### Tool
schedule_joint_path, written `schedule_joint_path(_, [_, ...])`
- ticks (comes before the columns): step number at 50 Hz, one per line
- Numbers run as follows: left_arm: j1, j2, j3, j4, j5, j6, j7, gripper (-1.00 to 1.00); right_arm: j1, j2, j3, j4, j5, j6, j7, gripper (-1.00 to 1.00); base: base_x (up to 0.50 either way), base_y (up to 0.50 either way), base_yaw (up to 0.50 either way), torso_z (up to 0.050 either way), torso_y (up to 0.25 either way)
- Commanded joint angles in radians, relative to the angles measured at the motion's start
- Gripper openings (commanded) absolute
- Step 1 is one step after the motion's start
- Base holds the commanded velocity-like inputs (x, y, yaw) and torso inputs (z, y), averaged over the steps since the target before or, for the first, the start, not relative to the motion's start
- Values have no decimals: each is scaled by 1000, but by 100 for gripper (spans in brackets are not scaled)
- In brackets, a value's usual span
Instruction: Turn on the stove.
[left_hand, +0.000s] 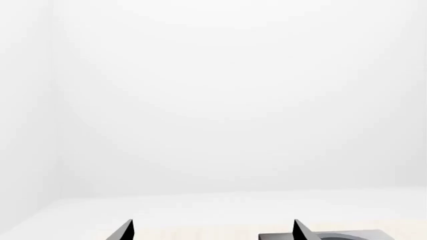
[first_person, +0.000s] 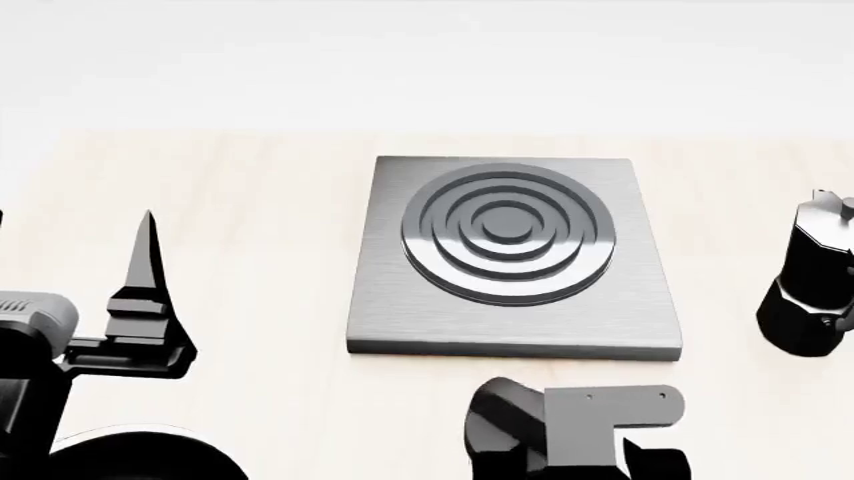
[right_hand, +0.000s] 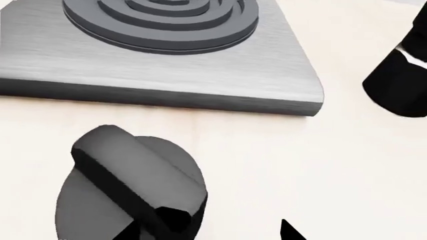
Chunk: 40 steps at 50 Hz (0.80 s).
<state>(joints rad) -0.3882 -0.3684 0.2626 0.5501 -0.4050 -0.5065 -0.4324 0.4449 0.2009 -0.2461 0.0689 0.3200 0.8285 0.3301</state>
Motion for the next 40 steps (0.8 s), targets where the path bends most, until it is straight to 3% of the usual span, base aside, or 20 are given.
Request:
schedule_joint_path(1, [-2,-2,1,1,-4,-2,-3,100,-24,39,36,-113,3,90,36,100,0,0,0,0,0])
schedule_joint_path(40, [-3,-10,10,7,-10,-1,-14,100,-84,88,174,-362,71,197,114,100,0,0,0,0,0])
